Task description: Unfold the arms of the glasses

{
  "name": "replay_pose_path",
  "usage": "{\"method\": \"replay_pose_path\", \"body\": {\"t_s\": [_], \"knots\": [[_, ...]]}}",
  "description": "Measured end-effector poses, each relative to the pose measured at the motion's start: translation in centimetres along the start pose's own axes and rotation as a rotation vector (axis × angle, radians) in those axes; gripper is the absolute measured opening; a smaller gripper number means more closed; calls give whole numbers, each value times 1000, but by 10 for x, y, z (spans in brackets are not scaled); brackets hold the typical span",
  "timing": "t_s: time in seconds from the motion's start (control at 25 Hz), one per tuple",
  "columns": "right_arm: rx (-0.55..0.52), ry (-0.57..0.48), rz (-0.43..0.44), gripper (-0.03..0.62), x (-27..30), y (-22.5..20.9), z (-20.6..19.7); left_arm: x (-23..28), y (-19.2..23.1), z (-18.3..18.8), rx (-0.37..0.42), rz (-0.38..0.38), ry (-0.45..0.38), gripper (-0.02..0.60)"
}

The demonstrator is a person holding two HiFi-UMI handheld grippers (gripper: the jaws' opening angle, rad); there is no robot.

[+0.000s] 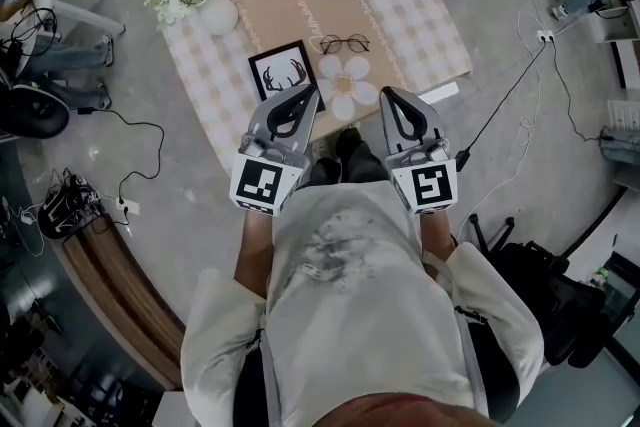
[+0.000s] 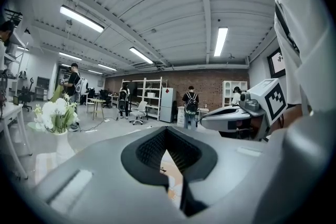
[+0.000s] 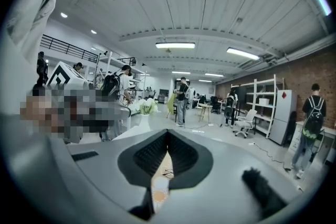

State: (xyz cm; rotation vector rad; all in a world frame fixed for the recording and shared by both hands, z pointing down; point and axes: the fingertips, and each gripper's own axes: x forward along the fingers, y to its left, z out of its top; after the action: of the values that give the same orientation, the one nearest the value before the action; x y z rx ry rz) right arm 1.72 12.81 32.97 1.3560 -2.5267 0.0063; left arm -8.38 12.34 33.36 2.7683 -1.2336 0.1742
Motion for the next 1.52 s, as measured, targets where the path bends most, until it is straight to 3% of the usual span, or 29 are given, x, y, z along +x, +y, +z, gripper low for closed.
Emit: {"method": "replay_pose_path", "body": {"t_s": [0.68, 1.52], "knots": [[15, 3, 110, 15, 46, -49, -20, 57, 18, -22, -34, 79, 65, 9], [23, 43, 206, 15, 91, -101, -60, 125, 34, -43, -4, 69, 120, 9]]}}
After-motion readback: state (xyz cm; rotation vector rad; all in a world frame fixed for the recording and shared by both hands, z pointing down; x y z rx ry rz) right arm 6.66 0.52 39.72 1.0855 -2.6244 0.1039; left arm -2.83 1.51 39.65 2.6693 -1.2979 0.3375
